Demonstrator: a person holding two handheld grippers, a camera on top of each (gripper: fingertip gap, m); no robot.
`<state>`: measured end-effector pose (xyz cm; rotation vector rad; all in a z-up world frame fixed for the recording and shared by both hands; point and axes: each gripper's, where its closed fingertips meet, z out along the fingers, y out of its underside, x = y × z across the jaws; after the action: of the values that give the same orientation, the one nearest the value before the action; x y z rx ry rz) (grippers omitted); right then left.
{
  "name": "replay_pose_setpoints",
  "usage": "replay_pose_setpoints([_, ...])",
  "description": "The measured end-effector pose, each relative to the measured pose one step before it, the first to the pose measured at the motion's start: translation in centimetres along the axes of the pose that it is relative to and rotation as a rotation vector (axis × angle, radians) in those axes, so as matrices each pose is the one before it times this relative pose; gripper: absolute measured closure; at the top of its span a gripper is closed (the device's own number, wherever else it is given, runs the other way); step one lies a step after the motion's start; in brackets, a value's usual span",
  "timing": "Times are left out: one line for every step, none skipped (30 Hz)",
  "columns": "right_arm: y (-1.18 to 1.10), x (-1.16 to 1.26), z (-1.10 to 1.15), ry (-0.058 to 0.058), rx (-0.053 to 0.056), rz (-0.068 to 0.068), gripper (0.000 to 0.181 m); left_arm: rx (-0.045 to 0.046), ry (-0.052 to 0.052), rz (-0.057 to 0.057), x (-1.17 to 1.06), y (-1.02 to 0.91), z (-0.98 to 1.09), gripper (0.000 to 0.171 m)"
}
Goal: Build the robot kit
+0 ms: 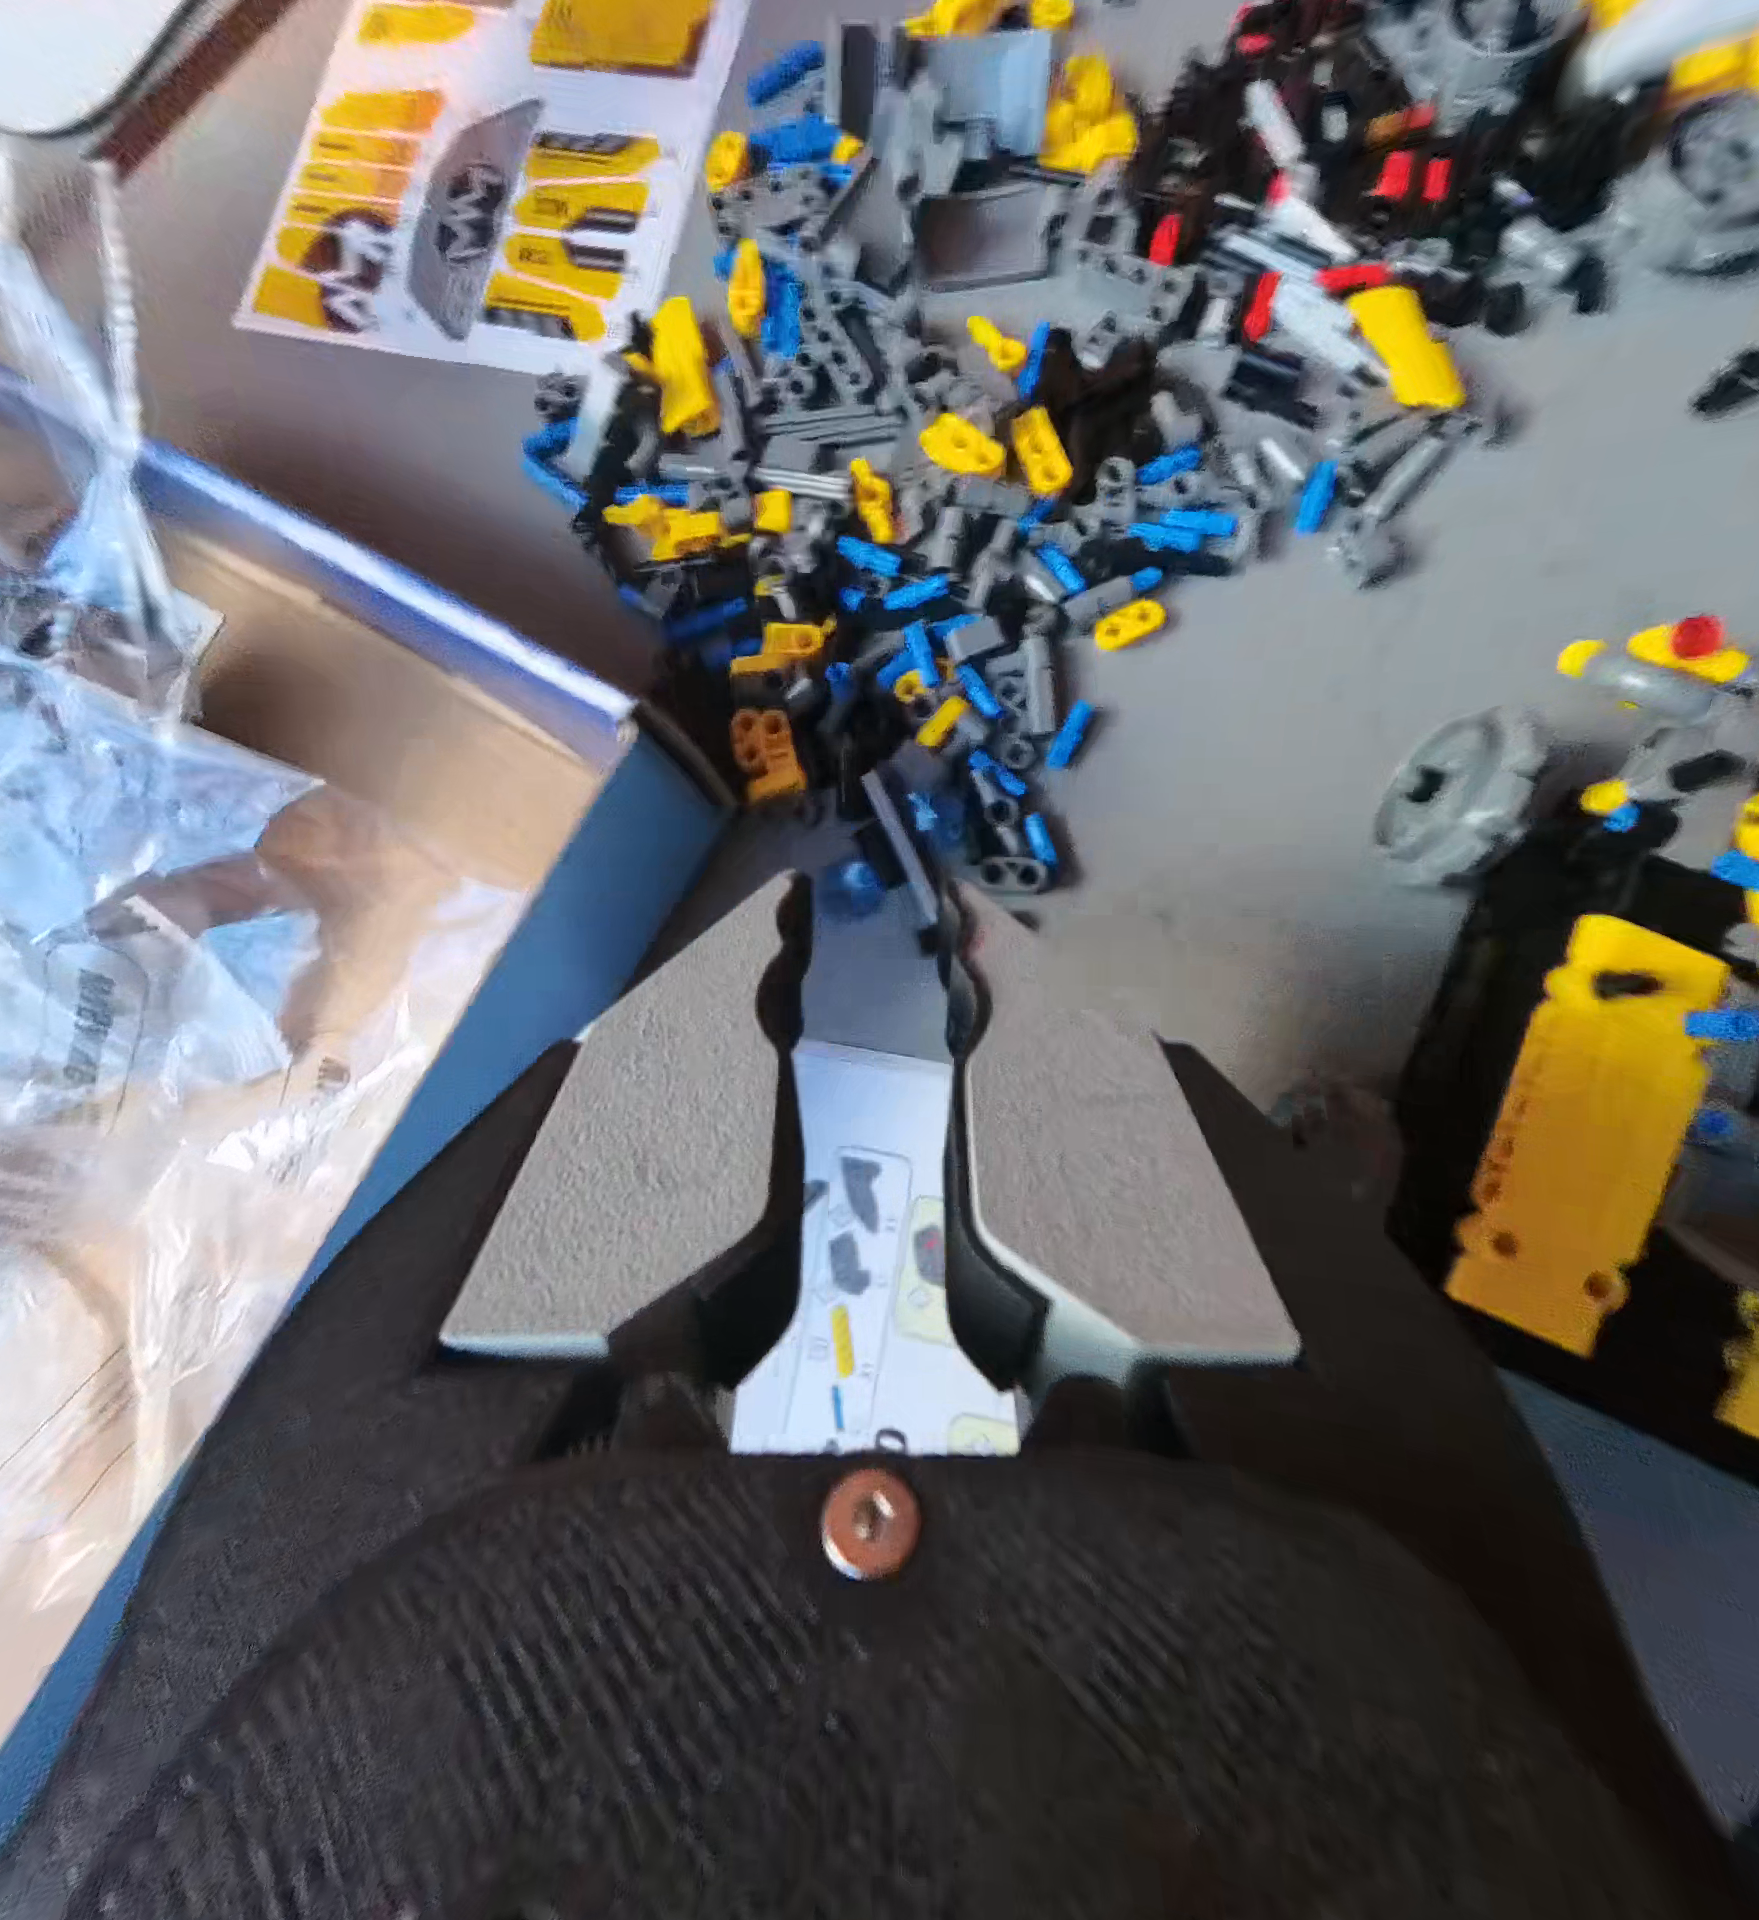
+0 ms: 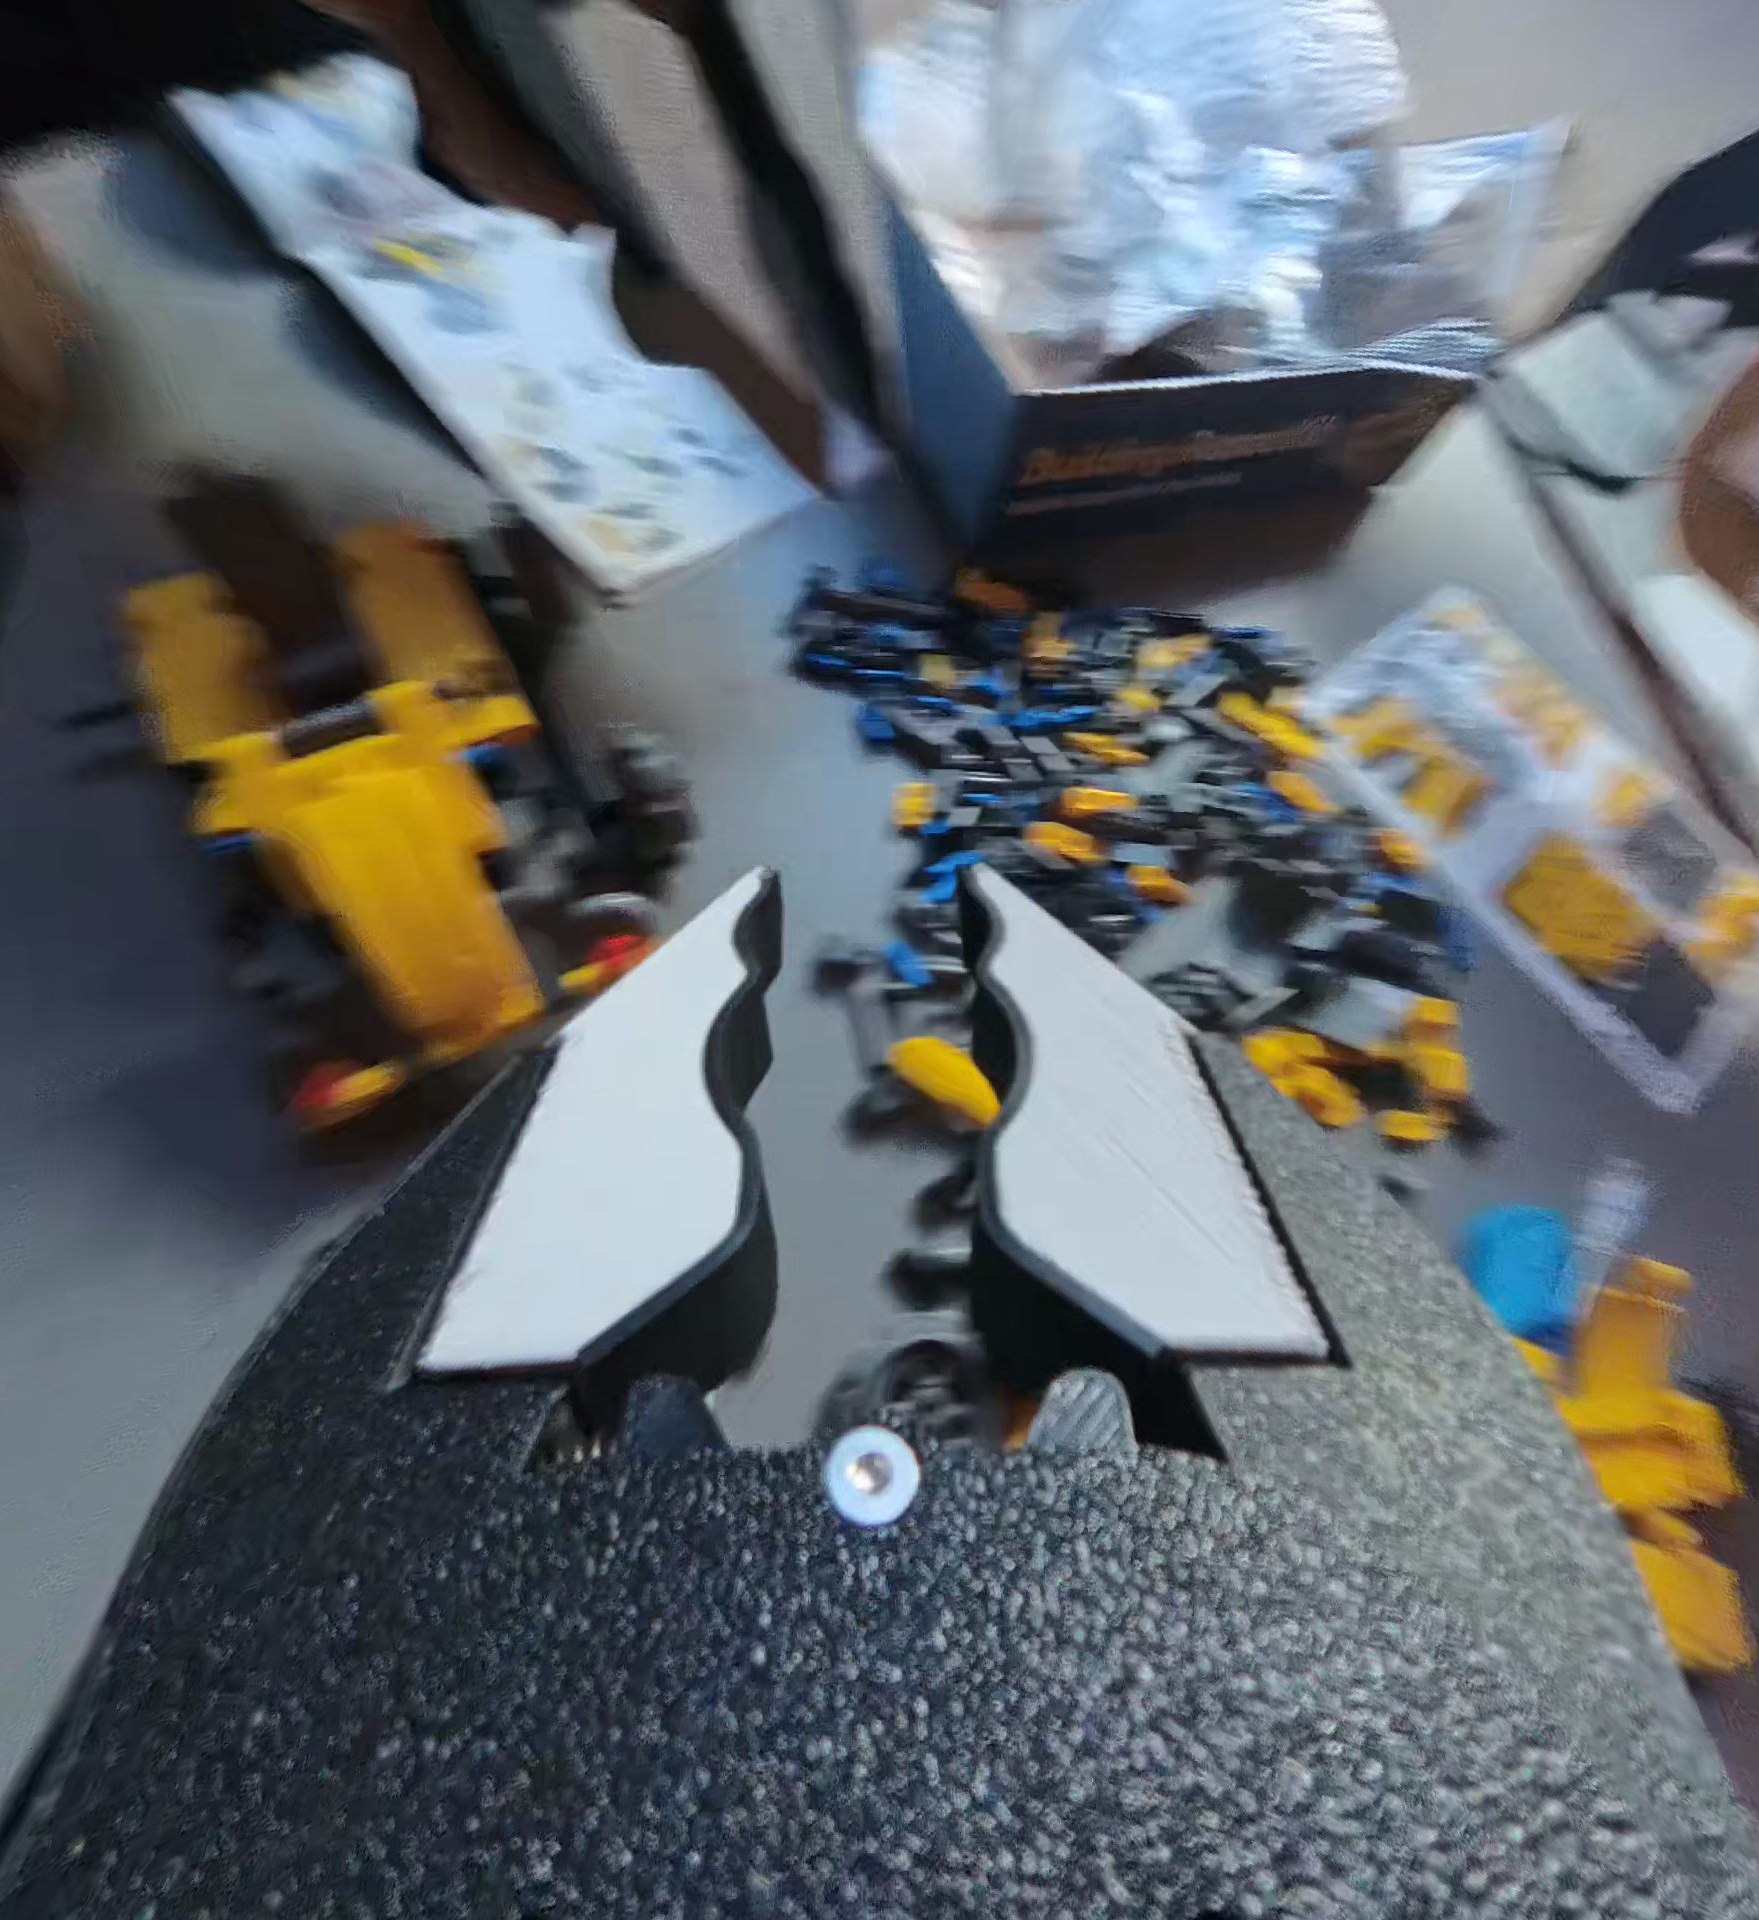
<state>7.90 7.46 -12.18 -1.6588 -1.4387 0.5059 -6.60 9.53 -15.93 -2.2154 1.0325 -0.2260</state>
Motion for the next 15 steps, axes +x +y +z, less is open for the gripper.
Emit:
replay_pose_setpoints([-0.361, 2.513, 0.33, 0.1158, 0.0051, 0.0073, 0.143, 0.02458, -0.03, -0.0248, -0.717, -0.361, 0.069, 0.15])
replay_pose_setpoints([-0.462, 2.13, 0.248, 0.0889, 0.0266, 0.0335, 0.145, 0.04048, -0.0109, -0.0347, -0.347, -0.615, 0.086, 0.154])
replay_pose_setpoints([-0.443, 1.826, 0.174, 0.071, 0.0379, 0.0496, 0.145, 0.04544, -0.0004, -0.0293, -0.068, -0.702, 0.104, 0.155])
replay_pose_setpoints([-0.309, 1.653, 0.108, 0.0673, 0.0398, 0.0492, 0.145, 0.06278, -0.034, -0.0233, -0.557, -0.98, 0.006, 0.155])
replay_pose_setpoints([0.003, 1.424, 0.047, 0.0618, 0.0269, 0.037, 0.145, 0.08563, -0.0564, -0.0132, -0.829, -1.304, -0.128, 0.154])
replay_pose_setpoints([0.41, 1.134, -0.003, 0.0517, -0.0011, 0.019, 0.145, 0.10355, -0.0435, -0.0067, -0.516, -1.509, -0.202, 0.155])
replay_pose_setpoints([0.805, 0.96, -0.055, 0.0455, -0.0319, -0.0017, 0.145, 0.10597, -0.0378, -0.0137, -0.328, -1.559, -0.169, 0.157])
replay_pose_setpoints([0.952, 1.037, -0.111, 0.0525, -0.0439, -0.0158, 0.145, 0.09174, -0.0286, -0.0053, -0.029, -1.277, -0.083, 0.157])
replay_pose_setpoints([0.878, 0.936, -0.122, 0.0482, -0.0361, -0.0122, 0.145, 0.06814, -0.0141, 0.0146, 0.32, -0.781, 0.007, 0.157])
replay_pose_setpoints([0.757, 0.296, -0.039, 0.0071, -0.0297, 0.0077, 0.146, 0.03702, -0.0026, 0.0317, 0.558, -0.208, 0.121, 0.157])
replay_pose_setpoints([0.591, -0.606, 0.058, -0.0477, -0.0271, 0.0262, 0.152, -0.00552, 0.0062, 0.0443, 0.7, 0.388, 0.262, 0.164])
replay_pose_setpoints([0.441, -1.109, 0.161, -0.0742, -0.0244, 0.0285, 0.157, -0.06495, 0.0228, 0.0659, 0.85, 1.108, 0.29, 0.171])
replay_pose_setpoints([0.321, -1.307, 0.241, -0.0774, -0.0231, 0.0127, 0.156, -0.08005, 0.0206, 0.0658, 0.711, 1.292, 0.34, 0.171])
replay_pose_setpoints([0.236, -1.69, 0.266, -0.0913, -0.0204, -0.0118, 0.154, -0.05065, 0.0145, 0.0416, 0.585, 0.92, 0.341, 0.171])
replay_pose_setpoints([0.14, -2.085, 0.309, -0.1078, -0.0162, -0.0261, 0.156, -0.02609, 0.0294, 0.0162, 0.749, 0.592, 0.259, 0.171])
